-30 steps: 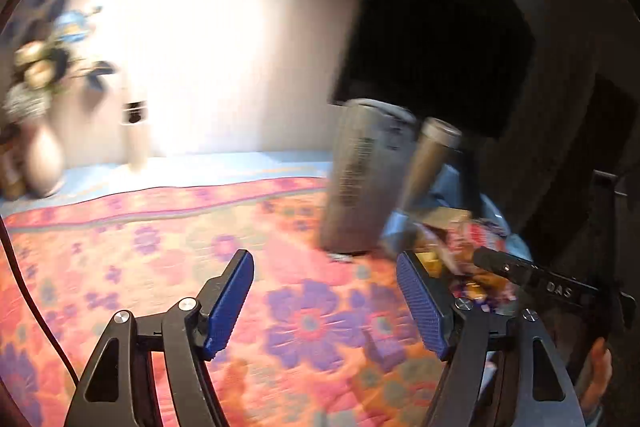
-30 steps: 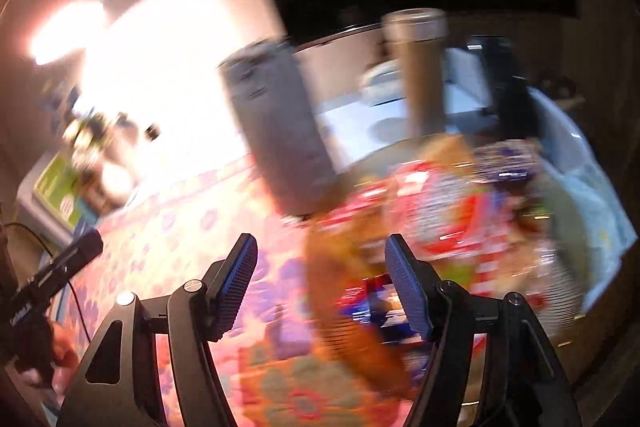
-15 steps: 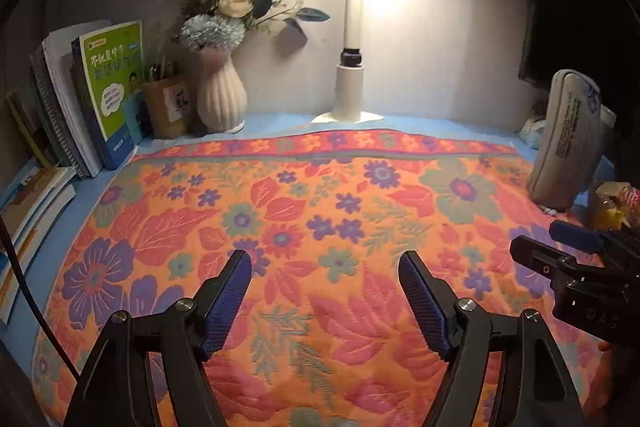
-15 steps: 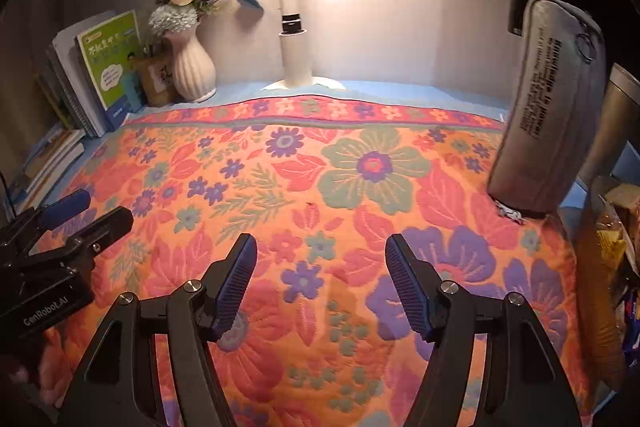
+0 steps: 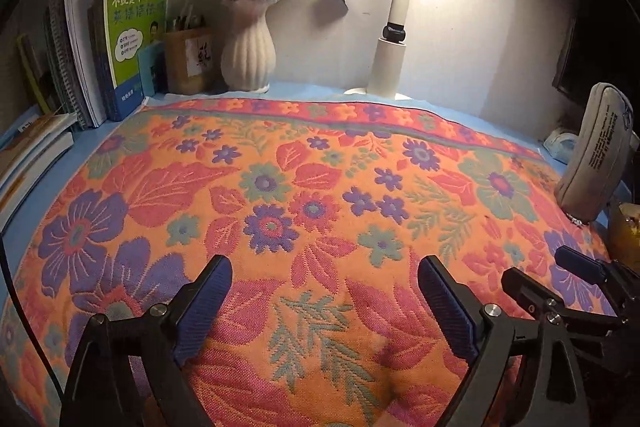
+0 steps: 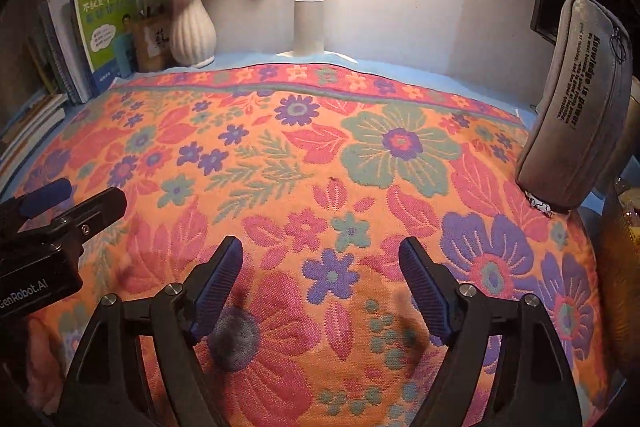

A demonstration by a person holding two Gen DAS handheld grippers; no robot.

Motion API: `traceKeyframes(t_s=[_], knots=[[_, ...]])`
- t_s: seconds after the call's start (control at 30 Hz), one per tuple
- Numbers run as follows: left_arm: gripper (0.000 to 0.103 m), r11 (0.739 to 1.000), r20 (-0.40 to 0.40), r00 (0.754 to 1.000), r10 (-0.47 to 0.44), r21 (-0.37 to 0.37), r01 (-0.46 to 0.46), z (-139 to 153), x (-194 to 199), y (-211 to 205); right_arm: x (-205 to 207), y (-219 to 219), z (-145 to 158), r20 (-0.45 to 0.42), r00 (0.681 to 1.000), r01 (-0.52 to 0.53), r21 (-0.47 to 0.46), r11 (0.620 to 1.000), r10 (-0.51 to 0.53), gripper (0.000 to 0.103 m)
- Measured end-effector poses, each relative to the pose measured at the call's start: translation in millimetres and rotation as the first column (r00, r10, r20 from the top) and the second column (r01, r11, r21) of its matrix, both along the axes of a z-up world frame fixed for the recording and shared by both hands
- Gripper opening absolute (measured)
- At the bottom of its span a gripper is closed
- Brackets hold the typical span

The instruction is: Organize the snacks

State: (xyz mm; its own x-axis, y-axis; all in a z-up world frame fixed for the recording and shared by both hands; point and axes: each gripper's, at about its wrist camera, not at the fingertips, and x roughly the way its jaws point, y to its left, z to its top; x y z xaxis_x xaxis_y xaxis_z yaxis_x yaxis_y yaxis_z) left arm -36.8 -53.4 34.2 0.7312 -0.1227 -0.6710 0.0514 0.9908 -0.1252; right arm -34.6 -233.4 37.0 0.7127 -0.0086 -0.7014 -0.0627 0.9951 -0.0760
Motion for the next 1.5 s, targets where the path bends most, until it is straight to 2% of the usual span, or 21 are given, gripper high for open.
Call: traceKeyframes(t_s=[0.2,0.53,1.5], knots=[[0.092,1.0,-0.03,1.0,0.002,-0.009,-0.002,-3.6,4.0,1.4,-4.5,13.7,-0.7,0.027,0.999,-0.016,-0.081,0.997,0.018,0.081],[0.093,1.0,-0.003,1.0,0.024,0.012,-0.023,-1.2,1.3,2.5,5.5,1.0,-4.8,-0.034,0.999,0.005,-0.005,1.0,-0.006,0.082],[0.093,1.0,-0.033,0.999,0.004,0.012,-0.004,-5.6,4.3,0.8,7.6,-0.1,-7.6,-0.047,0.999,0.006,-0.002,1.0,-0.006,0.082]])
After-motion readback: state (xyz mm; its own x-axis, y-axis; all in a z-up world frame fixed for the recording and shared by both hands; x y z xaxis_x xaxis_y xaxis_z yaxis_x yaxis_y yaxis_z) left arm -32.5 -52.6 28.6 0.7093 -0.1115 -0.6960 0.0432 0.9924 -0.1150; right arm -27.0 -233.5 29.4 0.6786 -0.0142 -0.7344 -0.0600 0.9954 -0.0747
